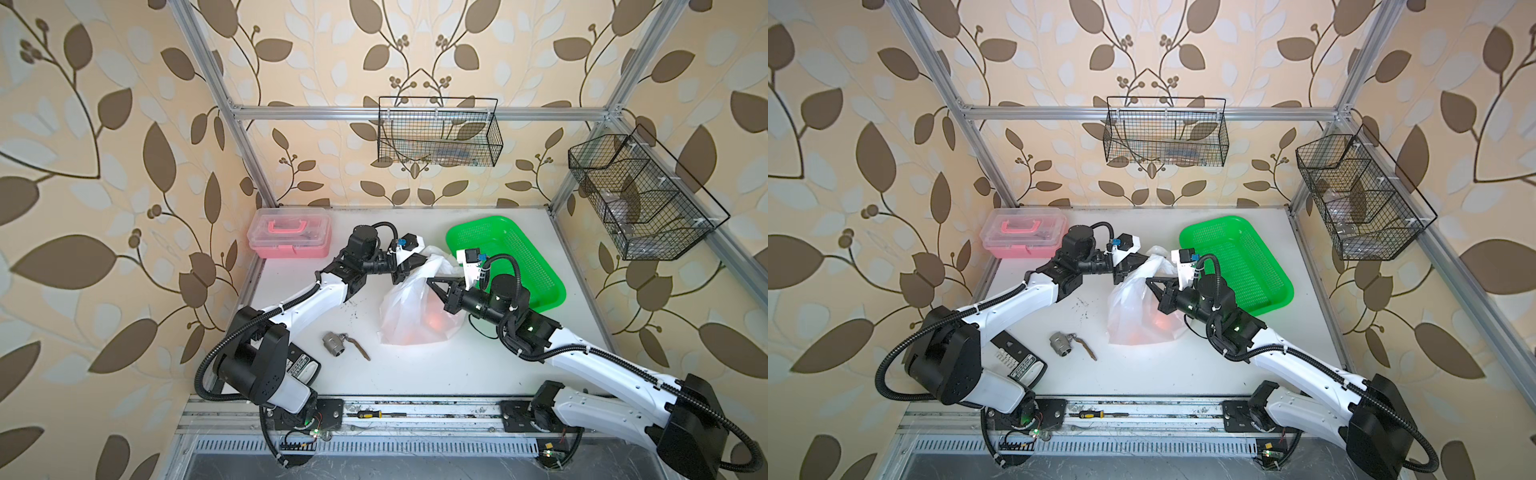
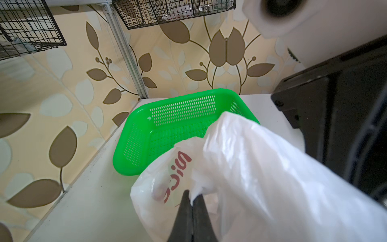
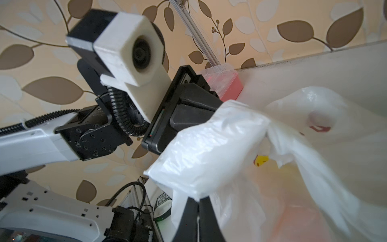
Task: Place the oranges into plastic bags & tie knots
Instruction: Tie the plastic bag at the center of the board.
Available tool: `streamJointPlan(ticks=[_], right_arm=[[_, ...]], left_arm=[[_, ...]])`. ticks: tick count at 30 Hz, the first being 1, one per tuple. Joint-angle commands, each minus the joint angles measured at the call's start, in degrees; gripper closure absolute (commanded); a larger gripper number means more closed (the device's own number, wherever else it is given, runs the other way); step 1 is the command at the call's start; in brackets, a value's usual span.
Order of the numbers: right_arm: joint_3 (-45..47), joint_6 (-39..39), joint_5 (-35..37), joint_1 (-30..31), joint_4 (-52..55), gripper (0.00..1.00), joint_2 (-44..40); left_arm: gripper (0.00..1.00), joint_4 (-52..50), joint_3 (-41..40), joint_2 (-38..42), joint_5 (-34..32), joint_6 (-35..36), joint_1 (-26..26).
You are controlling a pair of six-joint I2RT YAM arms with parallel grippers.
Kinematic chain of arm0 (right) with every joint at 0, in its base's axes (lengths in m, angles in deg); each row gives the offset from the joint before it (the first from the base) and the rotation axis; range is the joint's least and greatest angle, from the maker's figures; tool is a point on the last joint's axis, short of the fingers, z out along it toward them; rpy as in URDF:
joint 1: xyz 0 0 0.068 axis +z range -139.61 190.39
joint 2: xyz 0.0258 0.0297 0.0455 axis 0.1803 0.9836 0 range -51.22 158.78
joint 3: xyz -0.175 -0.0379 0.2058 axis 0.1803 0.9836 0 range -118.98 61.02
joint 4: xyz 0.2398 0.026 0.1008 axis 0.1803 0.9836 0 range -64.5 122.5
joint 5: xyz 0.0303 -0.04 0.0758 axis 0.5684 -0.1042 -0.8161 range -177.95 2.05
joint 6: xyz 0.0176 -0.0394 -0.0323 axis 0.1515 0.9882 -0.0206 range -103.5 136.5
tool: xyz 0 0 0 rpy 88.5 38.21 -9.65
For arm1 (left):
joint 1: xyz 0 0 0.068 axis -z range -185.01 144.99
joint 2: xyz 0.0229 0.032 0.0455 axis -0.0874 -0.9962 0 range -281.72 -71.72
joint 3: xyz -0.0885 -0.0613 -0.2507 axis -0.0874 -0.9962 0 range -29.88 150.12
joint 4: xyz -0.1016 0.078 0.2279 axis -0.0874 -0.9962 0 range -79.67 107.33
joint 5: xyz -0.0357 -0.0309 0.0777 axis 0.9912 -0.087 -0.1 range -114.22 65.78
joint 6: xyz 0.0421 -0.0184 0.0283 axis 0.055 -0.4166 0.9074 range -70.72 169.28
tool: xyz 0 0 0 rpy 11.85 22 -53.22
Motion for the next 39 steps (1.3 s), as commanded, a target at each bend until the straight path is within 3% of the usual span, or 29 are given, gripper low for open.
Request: streamJointPlan(ticks=[1,13,22,39], right_arm=[[-0.2,0.4,2.0,0.4,2.3,1.0,-1.1],[-2.2,5.8,14.0,0.6,22.2,1.0,-5.6],[-2.8,7.4,17.0,-1.0,26.5,1.0,-6.5],[-3.4,6.2,33.9,-5.7,37.8,1.0,-6.0]], left_arm=[[1.0,2.4,-0.4,2.7,-2.7,-1.1,0.1],[1.0,-2.0,-3.8,11.1,-17.9,1.0,0.0],[1.0,-4.5,-8.7,17.3,-21.5,0.6,-0.1],[1.0,-7.4,-18.1,27.7,-47.7,-13.1,0.0]])
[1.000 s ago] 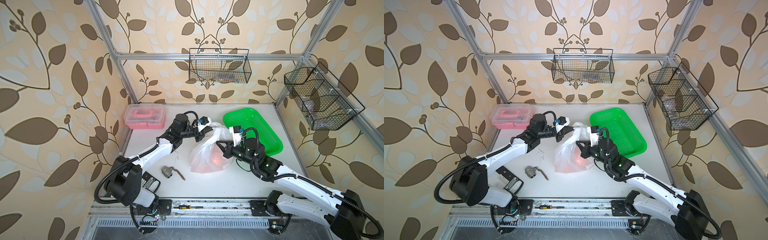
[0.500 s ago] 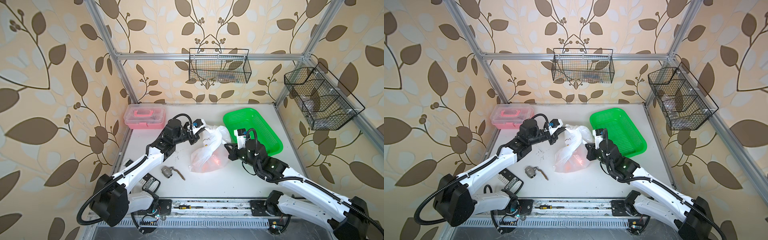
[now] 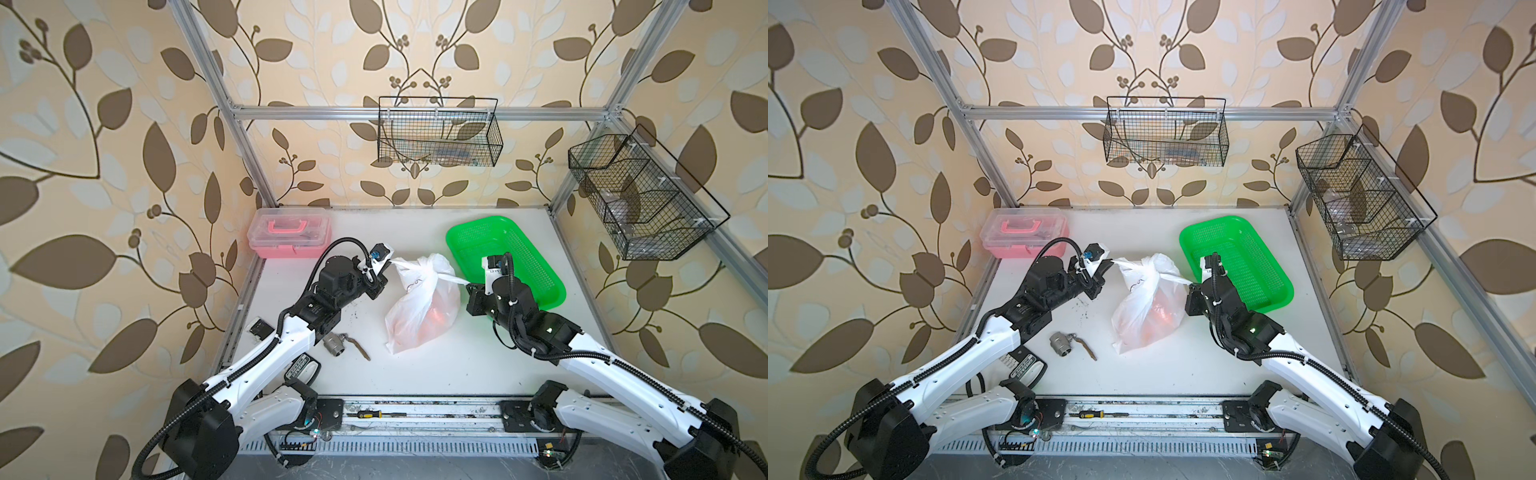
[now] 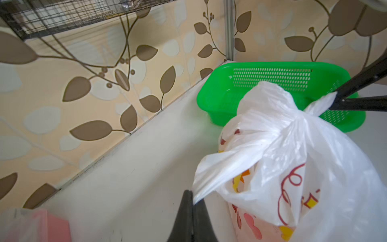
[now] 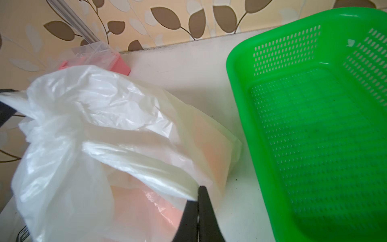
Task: Place the oranges into plastic bags & tie knots
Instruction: Tie the plastic bag at the center of the board.
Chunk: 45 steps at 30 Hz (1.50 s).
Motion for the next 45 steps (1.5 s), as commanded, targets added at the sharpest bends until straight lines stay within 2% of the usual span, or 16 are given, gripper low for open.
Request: streamJointPlan(ticks=[1,7,17,20,23,26,27,28,29,30,31,34,35,38,40,45], right_arm=[[-0.6,-0.7,8.1,-2.2,6.2,1.0,0.7],[0.0,0.7,10.9,-7.3,7.8,1.0,1.5],[4.0,2.1,10.0,-15.4,8.7,1.0,0.6],[4.8,2.8,7.7,-16.5,7.8,1.0,-0.8],[5.2,4.4,2.2,-17.1,5.1,1.0,-2.6],[4.4,6.8,-10.9,-20.1,2.5,1.0,-3.3],[4.2,7.6,-14.8,-21.0,1.6,0.91,-3.8],[3.9,8.6,-19.2,-21.9,0.8,0.71,-4.7],[3.6,9.0,-21.1,-22.6,0.7,0.54,-5.5],[3.0,9.5,-22.1,-23.3,1.2,0.39,-6.8],[2.4,10.4,-22.5,-24.0,1.8,0.27,-8.3],[0.4,12.1,-18.2,-27.0,4.7,0.1,-12.3],[0.0,12.9,-16.7,-28.1,5.1,0.08,-13.5],[0.1,15.2,-11.3,-31.5,4.8,0.02,-15.8],[1.4,16.9,-8.4,-33.4,2.6,0.0,-16.6],[10.4,21.3,1.2,-35.3,-10.5,0.0,-16.6]], left_arm=[[1.0,-0.8,-1.0,2.0,-12.3,-5.6,-0.8],[1.0,-4.9,-1.8,2.3,-23.1,-8.3,-0.9],[1.0,-7.6,-2.7,-0.3,-29.6,-13.2,-2.9],[1.0,-7.3,-2.9,-0.6,-28.7,-13.7,-3.4],[1.0,-5.5,-3.2,0.3,-24.3,-13.3,-3.5],[1.0,-3.1,-3.5,2.4,-16.9,-13.3,-3.5],[0.96,-2.6,-3.3,3.3,-15.0,-13.6,-3.5],[0.82,-2.4,-3.1,4.2,-13.8,-13.7,-3.5],[0.66,-2.3,-3.0,5.0,-13.3,-14.0,-3.5],[0.43,-2.4,-2.9,6.1,-13.4,-14.3,-3.5],[0.25,-2.3,-2.9,7.3,-14.2,-14.8,-3.5],[0.04,-1.2,-4.0,11.1,-19.9,-16.7,-3.5],[0.01,-1.0,-4.4,12.0,-21.9,-17.1,-3.5],[0.01,-0.9,-5.7,15.3,-31.2,-17.5,-3.5],[0.01,-0.6,-7.0,17.0,-39.8,-17.1,-3.5],[0.01,-0.9,-10.1,17.8,-56.3,-17.1,-3.5]])
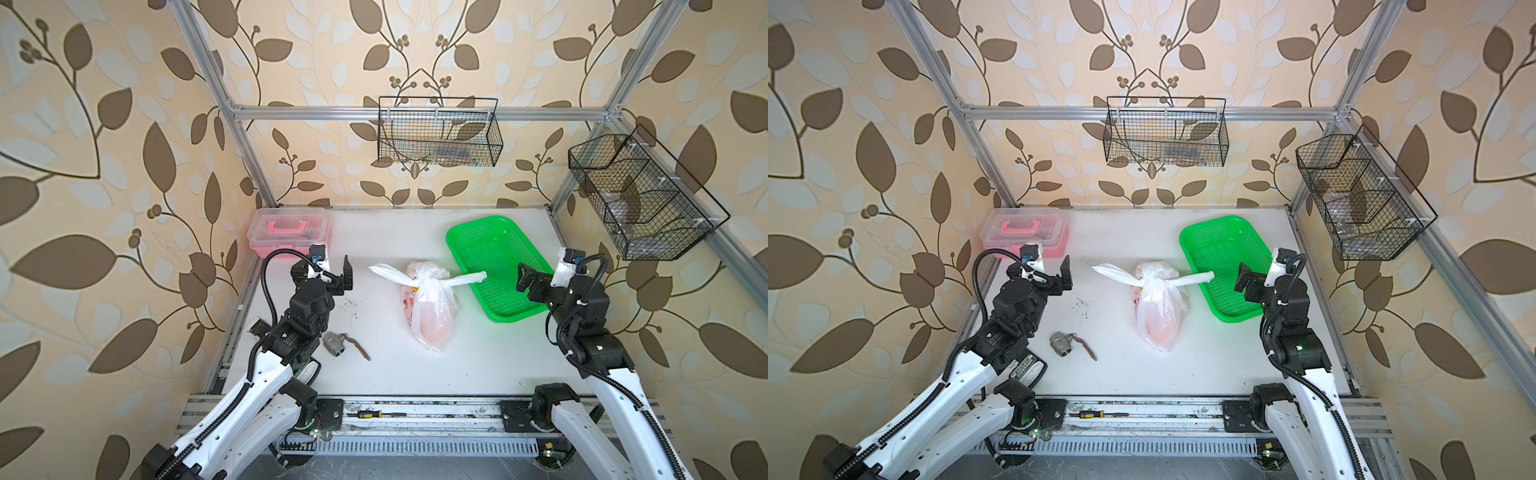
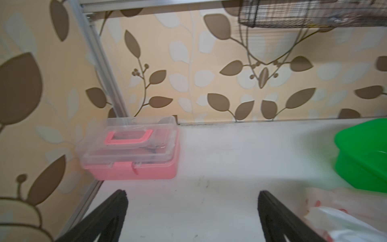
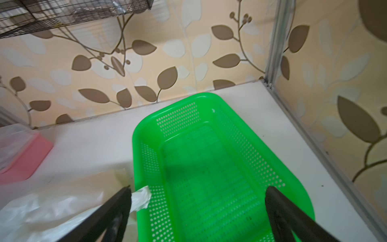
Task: Place the oranges into plastic bags & tie knots
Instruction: Tie the plastic bag at the center of the board, then reset both arms
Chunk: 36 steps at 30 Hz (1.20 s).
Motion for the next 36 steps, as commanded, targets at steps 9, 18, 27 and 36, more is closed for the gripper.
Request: streamJointPlan(ticks=[9,18,27,36], right_arm=[[21.0,7.6,5.3,-1.9,-40.5,0.0,12.1],[26.9,9.2,2.8,-2.7,-65.1,0.0,30.7],[25.5,10.4,-1.4,-2.7,-71.2,0.0,40.1],[25.2,10.6,-1.2,-2.5,-70.0,0.0,39.9]], left_arm=[[0.01,2.0,-6.8,-5.7,-16.7,-7.0,-8.1],[0.01,9.0,-10.5,-16.0,-0.3,-10.9,-16.1],[0.01,27.0,-13.8,-26.7,8.9,-8.7,-17.3],[0.01,41.8,-15.3,-36.1,15.2,-1.9,-19.4]])
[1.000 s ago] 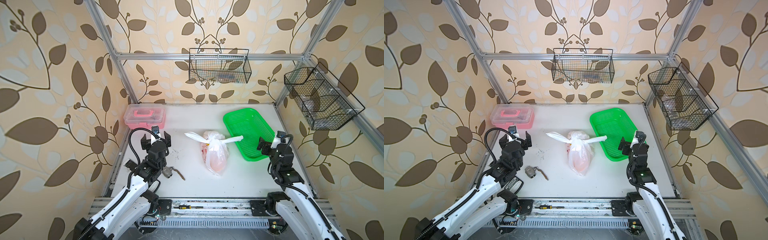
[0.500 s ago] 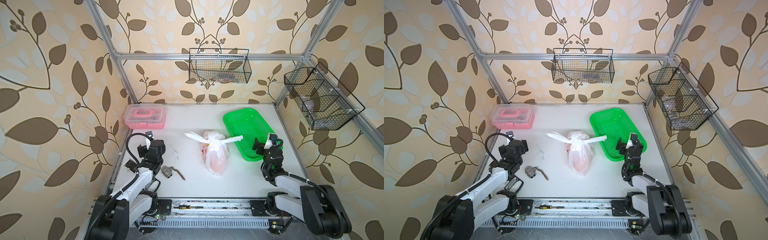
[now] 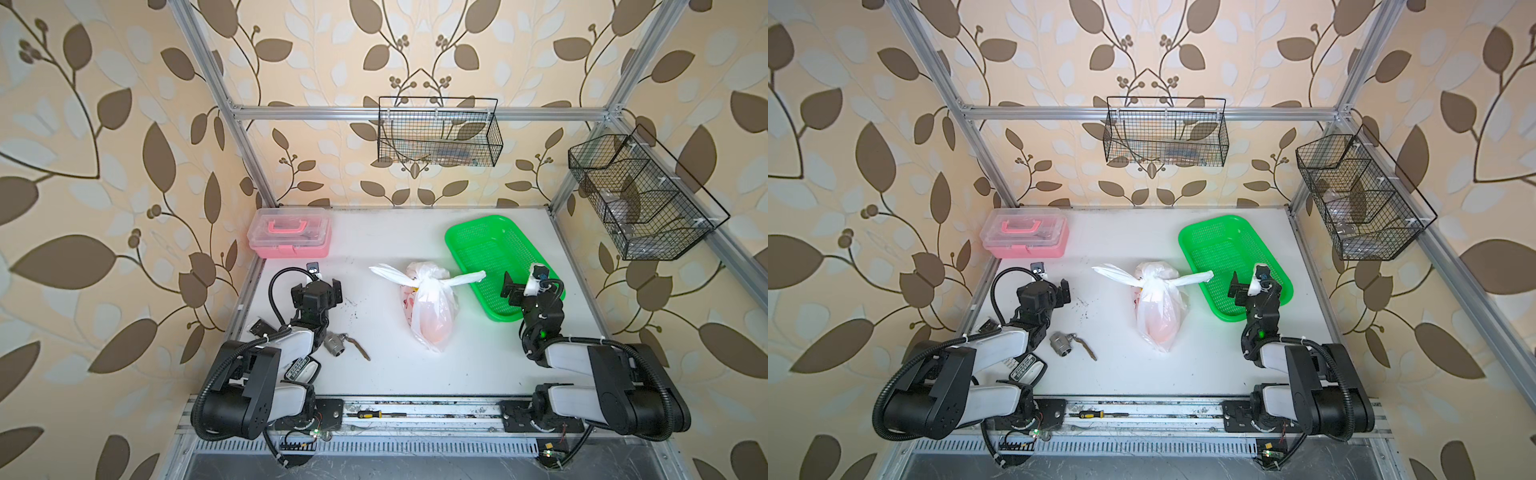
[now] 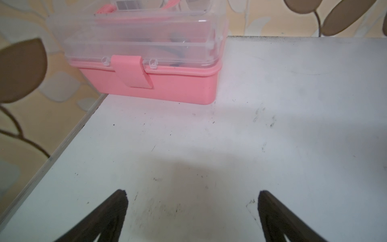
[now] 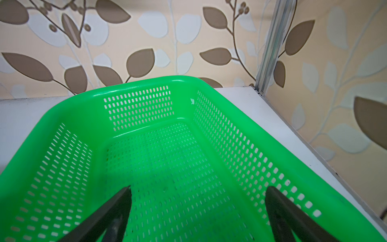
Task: Place the oranges into plastic bags & tie knots
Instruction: Reset both arms
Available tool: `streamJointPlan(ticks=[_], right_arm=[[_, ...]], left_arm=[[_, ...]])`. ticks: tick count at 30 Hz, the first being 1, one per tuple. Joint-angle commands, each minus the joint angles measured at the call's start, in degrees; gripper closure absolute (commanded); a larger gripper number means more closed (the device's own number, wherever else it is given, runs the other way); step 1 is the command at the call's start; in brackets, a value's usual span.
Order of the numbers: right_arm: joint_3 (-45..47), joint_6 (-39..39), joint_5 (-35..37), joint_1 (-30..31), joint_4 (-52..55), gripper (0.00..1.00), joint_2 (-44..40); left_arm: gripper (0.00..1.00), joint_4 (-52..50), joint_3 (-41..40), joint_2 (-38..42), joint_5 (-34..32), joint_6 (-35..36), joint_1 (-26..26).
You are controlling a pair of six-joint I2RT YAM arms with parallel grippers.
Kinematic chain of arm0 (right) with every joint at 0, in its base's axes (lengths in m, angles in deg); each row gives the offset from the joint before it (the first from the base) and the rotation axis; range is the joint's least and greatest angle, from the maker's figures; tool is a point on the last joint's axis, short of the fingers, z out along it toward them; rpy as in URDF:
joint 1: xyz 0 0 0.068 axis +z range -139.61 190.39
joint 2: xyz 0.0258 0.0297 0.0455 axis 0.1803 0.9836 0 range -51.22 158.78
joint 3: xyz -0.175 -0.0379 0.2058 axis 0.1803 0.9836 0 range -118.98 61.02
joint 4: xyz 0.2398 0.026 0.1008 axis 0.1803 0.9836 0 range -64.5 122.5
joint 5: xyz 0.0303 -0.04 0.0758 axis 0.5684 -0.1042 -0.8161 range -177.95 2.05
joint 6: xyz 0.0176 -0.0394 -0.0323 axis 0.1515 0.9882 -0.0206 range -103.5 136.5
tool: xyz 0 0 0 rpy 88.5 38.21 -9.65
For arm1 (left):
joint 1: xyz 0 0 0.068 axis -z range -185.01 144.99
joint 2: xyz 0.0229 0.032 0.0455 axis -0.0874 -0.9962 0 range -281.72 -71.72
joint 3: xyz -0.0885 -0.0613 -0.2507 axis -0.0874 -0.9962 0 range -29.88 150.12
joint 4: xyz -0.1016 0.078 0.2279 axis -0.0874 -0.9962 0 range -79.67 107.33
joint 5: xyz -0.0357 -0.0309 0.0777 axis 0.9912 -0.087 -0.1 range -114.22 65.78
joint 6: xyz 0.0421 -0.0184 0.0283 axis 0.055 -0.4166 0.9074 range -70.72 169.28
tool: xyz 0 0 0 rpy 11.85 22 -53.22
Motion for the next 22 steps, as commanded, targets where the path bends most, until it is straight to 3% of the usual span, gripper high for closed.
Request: streamJointPlan(ticks=[1,4,7,22], right_arm=[[-0.1,-0.2,-0.7,0.1,1.5,0.0,1.0],[-0.5,0.6,-0.1,0.9,2.1,0.0,1.0],[-0.5,0.9,0.4,1.3,2.1,0.0,1.0],[-0.7,1.0,0.8,1.6,2.3,0.0,1.0]], left_arm=[[0.01,13.1,-1.5,-4.7,3.8,2.0,-2.0],[0.01,11.3,2.1,-10.5,7.0,1.7,-3.6],[0.01,3.6,5.9,-10.8,13.9,-1.1,-8.6],[0.01,3.7,5.5,-10.4,13.9,-1.0,-8.6]])
